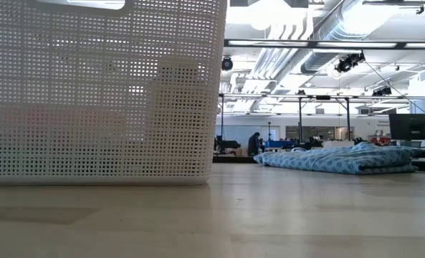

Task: Pick & place medical supplies in basket/bin
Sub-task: Put the orange pill bottle into the white bin

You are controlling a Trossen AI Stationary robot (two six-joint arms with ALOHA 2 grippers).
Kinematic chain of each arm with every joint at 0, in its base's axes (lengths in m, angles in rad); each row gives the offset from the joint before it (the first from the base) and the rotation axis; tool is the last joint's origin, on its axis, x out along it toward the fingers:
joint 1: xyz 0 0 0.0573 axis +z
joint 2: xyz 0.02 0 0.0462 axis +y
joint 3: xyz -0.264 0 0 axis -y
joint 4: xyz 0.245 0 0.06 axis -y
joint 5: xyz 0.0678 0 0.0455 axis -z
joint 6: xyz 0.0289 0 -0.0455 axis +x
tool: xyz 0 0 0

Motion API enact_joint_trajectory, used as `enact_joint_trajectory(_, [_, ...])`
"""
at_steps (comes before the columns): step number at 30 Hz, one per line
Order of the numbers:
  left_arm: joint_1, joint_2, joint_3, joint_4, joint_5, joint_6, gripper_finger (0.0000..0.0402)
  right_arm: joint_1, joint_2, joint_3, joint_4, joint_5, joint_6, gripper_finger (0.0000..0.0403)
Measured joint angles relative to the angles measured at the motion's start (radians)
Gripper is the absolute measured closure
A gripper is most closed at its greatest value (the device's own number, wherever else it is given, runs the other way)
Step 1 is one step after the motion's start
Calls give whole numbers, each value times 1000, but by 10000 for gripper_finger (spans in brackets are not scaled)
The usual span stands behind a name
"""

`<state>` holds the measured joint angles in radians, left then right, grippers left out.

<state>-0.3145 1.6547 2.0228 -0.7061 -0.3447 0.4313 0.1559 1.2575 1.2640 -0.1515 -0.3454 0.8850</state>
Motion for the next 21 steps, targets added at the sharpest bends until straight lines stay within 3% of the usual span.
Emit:
enact_joint_trajectory(10, [-1,0,0,1,-6,179,6,-43,0,-1,59,-4,61,228])
enact_joint_trajectory(21, [16,0,0,13,-33,246,6,-60,0,-1,104,-30,84,229])
